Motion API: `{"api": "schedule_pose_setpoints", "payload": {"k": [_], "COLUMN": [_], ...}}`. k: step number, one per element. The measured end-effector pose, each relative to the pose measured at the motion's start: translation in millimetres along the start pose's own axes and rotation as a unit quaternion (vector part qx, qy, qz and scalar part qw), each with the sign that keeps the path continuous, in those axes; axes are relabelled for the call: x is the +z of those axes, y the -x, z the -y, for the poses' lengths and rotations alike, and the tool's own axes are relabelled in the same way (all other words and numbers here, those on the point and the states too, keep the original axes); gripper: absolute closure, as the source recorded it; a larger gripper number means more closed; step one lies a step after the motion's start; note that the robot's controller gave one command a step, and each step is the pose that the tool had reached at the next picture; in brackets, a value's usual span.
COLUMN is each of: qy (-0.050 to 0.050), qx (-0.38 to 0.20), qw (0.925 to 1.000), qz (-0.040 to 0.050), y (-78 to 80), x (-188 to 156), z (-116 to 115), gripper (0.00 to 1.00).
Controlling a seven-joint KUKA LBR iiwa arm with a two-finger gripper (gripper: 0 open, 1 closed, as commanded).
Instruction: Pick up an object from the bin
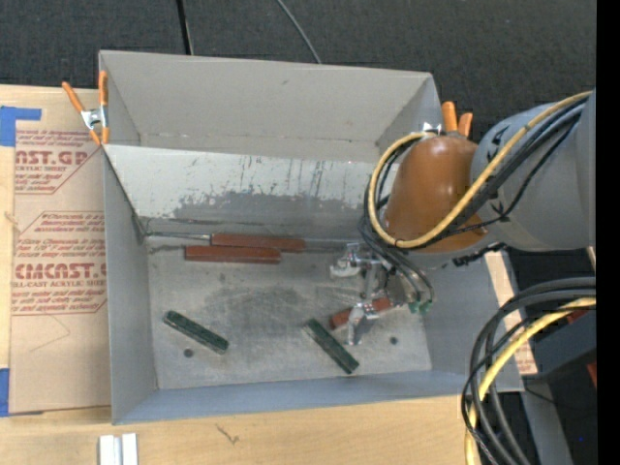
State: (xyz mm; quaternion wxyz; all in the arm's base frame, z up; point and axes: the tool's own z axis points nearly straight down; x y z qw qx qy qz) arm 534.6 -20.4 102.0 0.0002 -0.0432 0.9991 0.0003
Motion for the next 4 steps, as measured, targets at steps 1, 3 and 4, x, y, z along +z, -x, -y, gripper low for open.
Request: {"api": "schedule_pose_setpoints", "payload": {"k": [1,3,4], "qy": [0.000,0.000,0.000], "qx": [0.000,0.028,0.033], "qw": [1.0000,0.9996,0.9994], "qz": [0.0000,0.0036,-0.0013], "y": [0.0,-14.8,-16.7], "x": [0,27,-176], "z": [0,27,38], "gripper": [0.00,1.00,1.00]}}
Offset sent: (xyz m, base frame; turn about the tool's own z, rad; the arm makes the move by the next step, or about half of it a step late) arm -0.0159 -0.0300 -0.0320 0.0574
